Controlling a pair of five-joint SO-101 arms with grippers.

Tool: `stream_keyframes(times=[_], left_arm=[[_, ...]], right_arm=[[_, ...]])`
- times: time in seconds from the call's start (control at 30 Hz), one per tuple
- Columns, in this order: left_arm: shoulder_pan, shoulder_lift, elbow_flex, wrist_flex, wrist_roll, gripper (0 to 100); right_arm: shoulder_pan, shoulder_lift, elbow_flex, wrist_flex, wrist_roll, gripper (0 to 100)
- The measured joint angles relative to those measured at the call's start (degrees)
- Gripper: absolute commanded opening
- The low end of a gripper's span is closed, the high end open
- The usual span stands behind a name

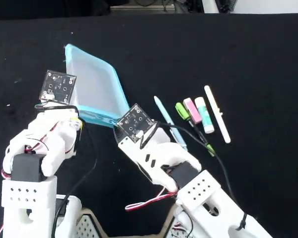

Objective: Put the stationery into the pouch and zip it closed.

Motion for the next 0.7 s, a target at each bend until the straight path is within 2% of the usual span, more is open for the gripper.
stream_keyframes(times=[0.07,0.23,0.5,0.7], left_arm=[[-0.1,0.0,0.0,0.8,0.0,18],[-0.8,0.0,0.0,0.8,-0.1,17],[-0.8,-0.1,6.2,-6.2,-0.1,17],[-0.7,-0.1,7.7,-8.4,-0.1,17]], right_arm=[[0.2,0.0,-0.4,1.2,0.0,1.1],[0.5,0.0,-0.4,1.8,0.0,1.1],[0.5,0.0,-0.4,1.8,0.0,1.1],[0.5,0.0,-0.4,1.8,0.0,1.1]])
